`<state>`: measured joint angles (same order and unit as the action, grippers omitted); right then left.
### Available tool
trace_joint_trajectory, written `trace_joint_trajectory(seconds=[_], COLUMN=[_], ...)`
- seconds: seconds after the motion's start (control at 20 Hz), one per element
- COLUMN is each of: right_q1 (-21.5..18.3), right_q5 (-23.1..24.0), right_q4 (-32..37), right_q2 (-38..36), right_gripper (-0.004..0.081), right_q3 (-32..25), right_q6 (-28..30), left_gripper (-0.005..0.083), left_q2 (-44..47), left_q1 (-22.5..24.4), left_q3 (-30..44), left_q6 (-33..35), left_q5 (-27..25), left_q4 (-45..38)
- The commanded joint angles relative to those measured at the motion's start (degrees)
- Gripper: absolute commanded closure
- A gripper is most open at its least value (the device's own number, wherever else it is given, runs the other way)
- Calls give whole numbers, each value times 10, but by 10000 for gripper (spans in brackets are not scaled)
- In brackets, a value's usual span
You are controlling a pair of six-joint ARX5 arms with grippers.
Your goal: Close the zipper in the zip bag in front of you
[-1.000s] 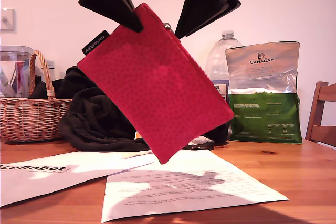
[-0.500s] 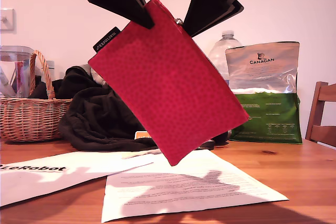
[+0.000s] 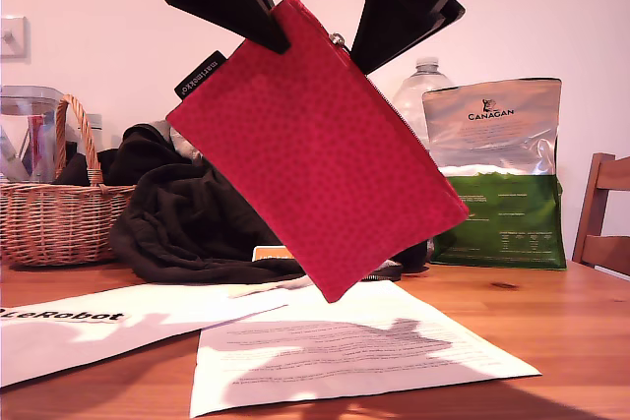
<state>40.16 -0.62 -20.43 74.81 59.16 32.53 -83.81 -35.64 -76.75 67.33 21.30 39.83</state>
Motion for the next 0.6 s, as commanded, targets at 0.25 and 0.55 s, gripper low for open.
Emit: trace_joint_trajectory(seconds=[0.25,0.55], right_q1=[33,33], right_q5=[23,23], right_q4=[-5,-18], right_q2=[-4,-5], right_gripper=[586,670], right_q3=[-1,-1], right_q6=[55,59], left_gripper=[795,795], left_q2=[-2,-2], left_q1=[-2,2], left_q3=[-3,-3], left_q6=[2,2], left_q5=[7,7], left_q4=[-8,-8])
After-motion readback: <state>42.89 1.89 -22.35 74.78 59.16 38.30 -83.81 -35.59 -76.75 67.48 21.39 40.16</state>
